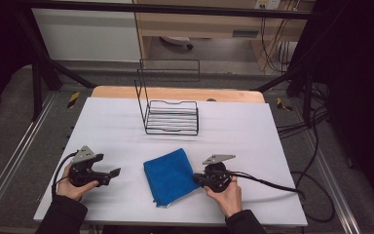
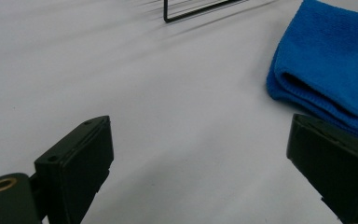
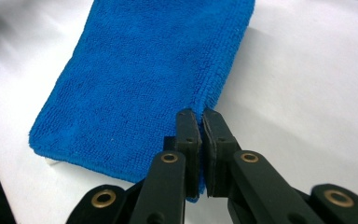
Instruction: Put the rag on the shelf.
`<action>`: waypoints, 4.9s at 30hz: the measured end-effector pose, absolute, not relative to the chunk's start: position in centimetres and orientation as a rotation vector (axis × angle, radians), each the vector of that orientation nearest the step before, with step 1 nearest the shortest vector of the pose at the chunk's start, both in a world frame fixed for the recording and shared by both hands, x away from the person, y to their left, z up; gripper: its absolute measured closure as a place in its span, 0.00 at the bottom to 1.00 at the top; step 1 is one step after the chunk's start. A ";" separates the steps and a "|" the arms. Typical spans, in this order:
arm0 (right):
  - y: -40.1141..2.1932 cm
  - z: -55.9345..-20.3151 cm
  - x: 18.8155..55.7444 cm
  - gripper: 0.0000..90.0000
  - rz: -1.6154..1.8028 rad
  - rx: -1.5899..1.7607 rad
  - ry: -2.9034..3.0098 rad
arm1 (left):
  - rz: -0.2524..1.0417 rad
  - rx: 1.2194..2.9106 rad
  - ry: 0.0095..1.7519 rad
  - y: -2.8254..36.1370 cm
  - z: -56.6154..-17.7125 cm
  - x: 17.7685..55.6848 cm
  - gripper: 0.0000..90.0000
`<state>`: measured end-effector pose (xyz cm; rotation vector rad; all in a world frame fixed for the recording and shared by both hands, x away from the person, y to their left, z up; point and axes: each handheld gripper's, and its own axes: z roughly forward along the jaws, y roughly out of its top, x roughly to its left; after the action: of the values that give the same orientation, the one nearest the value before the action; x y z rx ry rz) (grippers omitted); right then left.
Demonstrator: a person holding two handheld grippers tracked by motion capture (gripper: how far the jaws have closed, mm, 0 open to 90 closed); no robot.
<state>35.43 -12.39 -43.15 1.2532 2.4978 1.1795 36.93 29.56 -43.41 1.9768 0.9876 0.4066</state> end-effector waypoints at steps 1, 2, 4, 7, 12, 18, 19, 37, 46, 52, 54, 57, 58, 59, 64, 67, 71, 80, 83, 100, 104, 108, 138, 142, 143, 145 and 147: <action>-12.5 -43.0 35.2 0.97 1.167 1.259 2.493 | 0.407 1.978 0.987 29.5 -43.4 36.9 0.08; -12.7 -42.9 34.8 0.97 1.153 1.277 2.490 | 0.407 1.983 0.984 29.5 -43.4 36.9 0.08; -13.1 -42.7 34.1 0.96 1.115 1.288 2.470 | 0.406 1.981 0.985 29.5 -43.4 36.9 0.08; -14.1 -42.7 32.8 0.96 1.088 1.345 2.452 | 0.406 1.983 0.985 29.5 -43.4 36.9 0.08; -14.5 -43.7 32.6 0.82 1.086 1.361 2.464 | 0.408 1.986 0.982 29.4 -43.4 36.9 0.08; -15.0 -42.6 35.8 0.53 1.249 1.195 2.352 | 0.406 1.992 0.984 29.3 -43.5 37.0 0.08; -15.0 -42.6 35.8 0.53 1.249 1.195 2.352 | 0.406 1.995 0.983 29.3 -43.5 37.0 0.08; -13.3 -45.4 42.6 0.95 1.219 1.282 2.417 | 0.406 1.996 0.976 29.1 -43.5 37.0 0.08; -14.1 -44.1 41.7 0.96 1.164 1.249 2.351 | 0.405 2.005 0.972 28.9 -43.6 37.0 0.08; -14.6 -44.7 41.7 0.93 1.144 1.274 2.349 | 0.404 2.019 0.972 28.6 -43.6 37.0 0.07; -14.8 -44.7 41.6 0.88 1.151 1.264 2.338 | 0.405 2.023 0.970 28.5 -43.6 37.0 0.06; -15.4 -44.2 41.5 0.77 1.206 1.238 2.316 | 0.408 2.020 0.983 28.3 -43.5 37.0 0.05; -15.6 -44.0 41.4 0.73 1.228 1.242 2.310 | 0.408 2.021 0.984 28.2 -43.5 37.0 0.05; -16.2 -43.7 41.2 0.62 1.263 1.233 2.293 | 0.409 2.024 0.985 28.1 -43.5 37.0 0.05; -17.2 -43.2 41.0 0.42 1.313 1.229 2.255 | 0.425 2.032 0.991 27.4 -43.2 36.9 0.05; -17.9 -43.0 40.8 0.29 1.348 1.218 2.234 | 0.427 2.038 0.986 27.0 -42.9 36.9 0.05; -18.6 -42.8 40.5 0.19 1.383 1.210 2.233 | 0.421 2.054 0.990 26.2 -42.7 37.1 0.05; -19.6 -43.0 39.5 0.08 1.367 1.168 2.286 | 0.403 2.058 0.960 23.5 -41.8 37.5 0.07; -19.8 -43.0 39.2 0.07 1.340 1.166 2.297 | 0.413 2.053 0.950 22.6 -41.4 37.6 0.07; -19.8 -43.2 38.5 0.03 1.324 1.165 2.299 | 0.400 2.082 0.937 17.1 -40.8 39.7 0.08; -19.8 -43.3 38.4 0.03 1.319 1.172 2.298 | 0.405 2.089 0.950 16.2 -41.0 40.2 0.13; -19.8 -43.4 38.5 0.04 1.309 1.169 2.311 | 0.400 2.085 0.979 15.5 -41.3 40.8 0.18; -19.5 -43.7 38.6 0.06 1.321 1.177 2.317 | 0.240 2.152 1.045 12.8 -44.4 41.6 0.65; -19.5 -43.7 38.6 0.06 1.327 1.177 2.320 | 0.238 2.163 1.032 12.6 -44.5 41.4 0.72; -19.5 -43.7 38.6 0.06 1.328 1.175 2.319 | 0.241 2.163 1.033 12.5 -44.5 41.3 0.73; -19.5 -43.7 38.6 0.06 1.329 1.179 2.320 | 0.231 2.161 1.036 12.5 -44.6 41.3 0.74; -19.5 -43.7 38.7 0.06 1.330 1.188 2.323 | 0.220 2.164 1.033 12.6 -44.6 41.3 0.76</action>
<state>38.67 -19.48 -43.66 1.1882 2.3233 1.3299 41.31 12.55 -44.56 2.1641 1.0330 0.2205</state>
